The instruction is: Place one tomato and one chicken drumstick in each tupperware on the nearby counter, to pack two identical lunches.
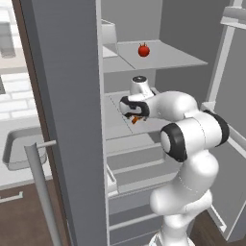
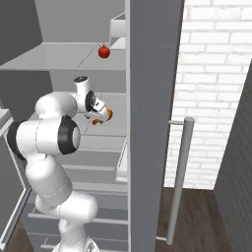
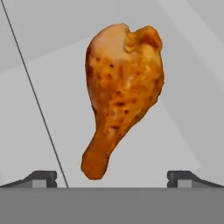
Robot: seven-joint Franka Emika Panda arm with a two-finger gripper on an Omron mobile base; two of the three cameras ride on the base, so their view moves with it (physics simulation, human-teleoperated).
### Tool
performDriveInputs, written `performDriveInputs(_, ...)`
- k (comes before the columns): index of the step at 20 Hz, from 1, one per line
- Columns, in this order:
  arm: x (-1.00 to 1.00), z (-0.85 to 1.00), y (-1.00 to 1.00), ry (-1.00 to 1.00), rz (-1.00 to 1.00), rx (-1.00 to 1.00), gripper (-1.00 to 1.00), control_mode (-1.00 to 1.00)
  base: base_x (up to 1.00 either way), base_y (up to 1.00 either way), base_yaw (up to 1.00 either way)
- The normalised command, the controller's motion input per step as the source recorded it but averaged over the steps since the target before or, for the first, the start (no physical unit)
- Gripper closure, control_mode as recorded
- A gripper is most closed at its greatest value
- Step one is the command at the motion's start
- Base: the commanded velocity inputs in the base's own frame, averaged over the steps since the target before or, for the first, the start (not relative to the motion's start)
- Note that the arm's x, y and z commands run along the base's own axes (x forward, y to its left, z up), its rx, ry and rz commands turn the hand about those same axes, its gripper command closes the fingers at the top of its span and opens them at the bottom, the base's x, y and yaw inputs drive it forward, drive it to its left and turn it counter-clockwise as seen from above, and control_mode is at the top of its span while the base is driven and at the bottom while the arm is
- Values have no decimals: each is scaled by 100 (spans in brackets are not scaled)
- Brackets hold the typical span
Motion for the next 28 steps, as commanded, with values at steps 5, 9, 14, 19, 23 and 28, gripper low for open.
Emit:
performDriveInputs(5, 46, -34, 0, 7, 0, 0, -100, -100, 0, 0, 0)
performDriveInputs(9, 54, -32, -2, 2, 0, 0, -100, -100, 0, 0, 0)
performDriveInputs(14, 17, -47, 0, 2, 0, -1, 100, -100, 0, 0, 0)
performDriveInputs(19, 1, -44, 0, 0, 0, 0, 100, -100, 0, 0, 0)
performDriveInputs(23, -9, -9, 0, 1, 0, 0, 100, -100, 0, 0, 0)
performDriveInputs(28, -70, 0, -1, -9, 0, 4, 100, -100, 0, 0, 0)
